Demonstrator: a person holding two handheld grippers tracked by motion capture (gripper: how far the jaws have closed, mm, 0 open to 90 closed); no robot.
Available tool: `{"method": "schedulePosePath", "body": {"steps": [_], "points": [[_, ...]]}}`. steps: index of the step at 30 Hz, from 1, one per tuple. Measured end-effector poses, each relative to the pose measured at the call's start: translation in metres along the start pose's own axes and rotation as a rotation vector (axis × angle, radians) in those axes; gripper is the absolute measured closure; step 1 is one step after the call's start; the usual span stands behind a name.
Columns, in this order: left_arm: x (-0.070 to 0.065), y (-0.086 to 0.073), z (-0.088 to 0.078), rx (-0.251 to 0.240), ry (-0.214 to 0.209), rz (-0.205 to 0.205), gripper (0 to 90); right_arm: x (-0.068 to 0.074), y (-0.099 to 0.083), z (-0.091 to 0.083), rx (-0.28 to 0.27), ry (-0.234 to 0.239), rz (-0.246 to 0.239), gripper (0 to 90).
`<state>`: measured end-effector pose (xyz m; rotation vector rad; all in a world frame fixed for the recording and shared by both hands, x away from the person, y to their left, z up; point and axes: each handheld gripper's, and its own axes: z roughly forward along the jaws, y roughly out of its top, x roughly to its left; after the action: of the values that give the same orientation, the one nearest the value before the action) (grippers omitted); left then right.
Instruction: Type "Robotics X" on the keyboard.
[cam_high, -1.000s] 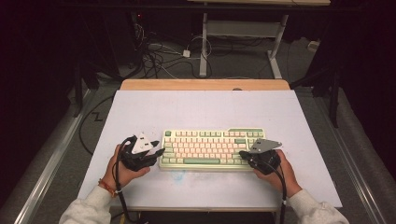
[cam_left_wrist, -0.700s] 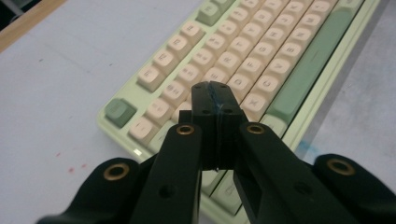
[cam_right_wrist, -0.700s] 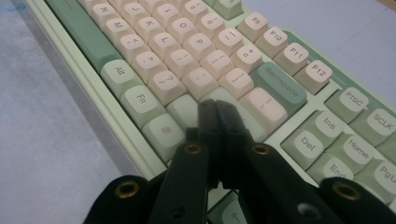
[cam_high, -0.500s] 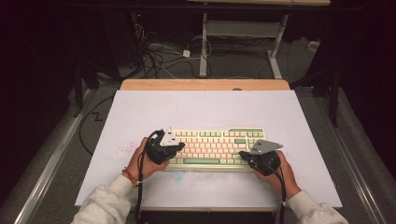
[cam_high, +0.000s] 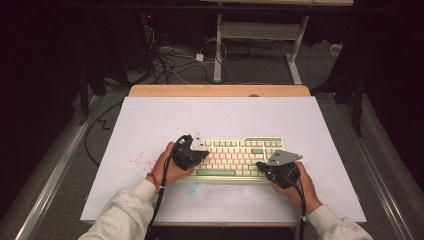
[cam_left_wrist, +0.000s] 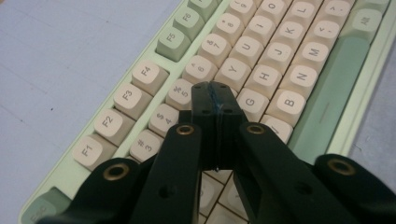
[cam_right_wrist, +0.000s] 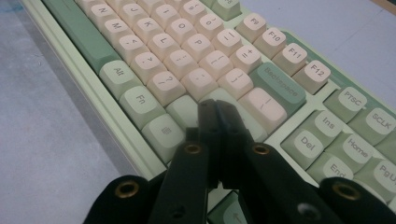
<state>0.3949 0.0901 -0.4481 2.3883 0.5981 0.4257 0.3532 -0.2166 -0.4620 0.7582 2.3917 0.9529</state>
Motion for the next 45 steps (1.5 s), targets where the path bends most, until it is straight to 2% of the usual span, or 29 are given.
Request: {"method": "schedulePosePath", "body": {"steps": [3, 7, 11, 15, 19, 23, 27, 30, 33, 36, 39, 42, 45], "points": [[0.0, 0.002, 0.003, 0.016, 0.006, 0.013, 87.4, 0.0, 0.0, 0.0, -0.001, 0.0, -0.003, 90.0], [0.002, 0.002, 0.004, 0.015, 0.021, 0.008, 87.4, 0.0, 0.0, 0.0, 0.0, 0.0, -0.003, 90.0], [0.003, 0.002, 0.004, 0.022, 0.016, 0.007, 87.2, 0.0, 0.0, 0.0, 0.0, -0.001, -0.004, 90.0], [0.001, 0.003, 0.01, 0.055, 0.031, 0.031, 87.1, 0.0, 0.0, 0.0, 0.001, -0.001, -0.006, 90.0], [0.0, 0.003, 0.009, 0.036, 0.03, 0.037, 85.6, 0.0, 0.001, 0.0, 0.005, -0.005, -0.014, 90.0], [-0.003, 0.005, -0.004, -0.021, 0.042, 0.053, 83.7, 0.0, 0.003, -0.004, -0.009, -0.005, -0.009, 90.0], [-0.001, 0.001, -0.019, -0.085, 0.059, 0.054, 74.8, -0.002, 0.006, -0.013, -0.044, -0.007, 0.001, 90.0], [0.002, -0.004, -0.03, -0.116, 0.067, 0.051, 70.0, -0.001, 0.007, -0.017, -0.051, -0.012, -0.004, 90.0], [0.002, -0.01, -0.038, -0.145, 0.079, 0.048, 59.7, -0.002, 0.006, -0.02, -0.055, -0.014, -0.001, 90.0], [0.001, -0.019, -0.045, -0.168, 0.111, 0.046, 41.4, -0.003, 0.008, -0.023, -0.065, -0.015, 0.003, 90.0], [0.002, -0.029, -0.05, -0.184, 0.132, 0.034, 29.9, -0.004, 0.009, -0.026, -0.073, -0.017, 0.004, 90.0], [0.002, -0.041, -0.054, -0.181, 0.146, 0.016, 25.3, -0.004, 0.01, -0.027, -0.077, -0.017, 0.004, 90.0], [0.002, -0.053, -0.058, -0.19, 0.159, 0.001, 24.8, -0.004, 0.012, -0.028, -0.081, -0.014, 0.001, 90.0]]}}
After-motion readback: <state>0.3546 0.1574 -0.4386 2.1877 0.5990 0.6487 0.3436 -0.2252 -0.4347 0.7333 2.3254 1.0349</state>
